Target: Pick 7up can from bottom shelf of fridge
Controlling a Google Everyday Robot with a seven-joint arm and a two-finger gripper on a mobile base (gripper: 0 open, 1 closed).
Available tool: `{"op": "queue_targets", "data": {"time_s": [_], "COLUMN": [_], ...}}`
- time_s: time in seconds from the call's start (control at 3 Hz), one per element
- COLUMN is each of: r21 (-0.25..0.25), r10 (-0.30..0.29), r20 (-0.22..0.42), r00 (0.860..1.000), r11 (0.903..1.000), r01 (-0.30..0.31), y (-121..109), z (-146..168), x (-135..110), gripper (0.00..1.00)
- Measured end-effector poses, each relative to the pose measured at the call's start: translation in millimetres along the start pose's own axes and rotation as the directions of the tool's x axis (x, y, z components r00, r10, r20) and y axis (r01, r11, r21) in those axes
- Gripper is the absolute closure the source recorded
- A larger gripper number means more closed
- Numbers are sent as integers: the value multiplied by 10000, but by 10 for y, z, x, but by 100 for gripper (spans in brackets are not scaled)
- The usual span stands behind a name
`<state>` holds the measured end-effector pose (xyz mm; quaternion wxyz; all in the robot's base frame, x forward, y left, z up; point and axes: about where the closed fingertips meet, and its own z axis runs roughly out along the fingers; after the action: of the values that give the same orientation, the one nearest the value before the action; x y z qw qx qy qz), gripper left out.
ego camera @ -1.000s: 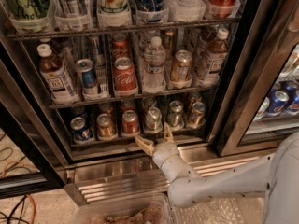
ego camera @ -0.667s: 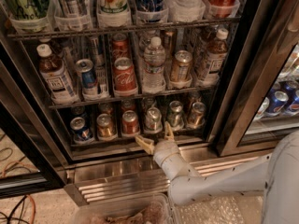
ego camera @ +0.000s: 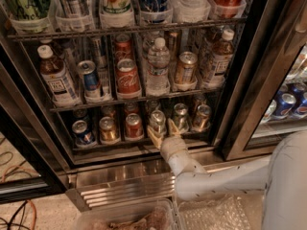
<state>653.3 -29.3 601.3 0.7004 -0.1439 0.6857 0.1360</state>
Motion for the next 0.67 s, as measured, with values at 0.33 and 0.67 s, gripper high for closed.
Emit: {"op": "queue_targets", "data": {"time_s": [0.33,0.67], "r21": [-118,-235], "r10": [58,149], "r20": [64,106], "r00": [10000,9998], "r11": [9999,9996], "r01": [-57,-147], "y": [35,81], "z": [65,133], "x": [-10,-11], "gripper": [36,35]}}
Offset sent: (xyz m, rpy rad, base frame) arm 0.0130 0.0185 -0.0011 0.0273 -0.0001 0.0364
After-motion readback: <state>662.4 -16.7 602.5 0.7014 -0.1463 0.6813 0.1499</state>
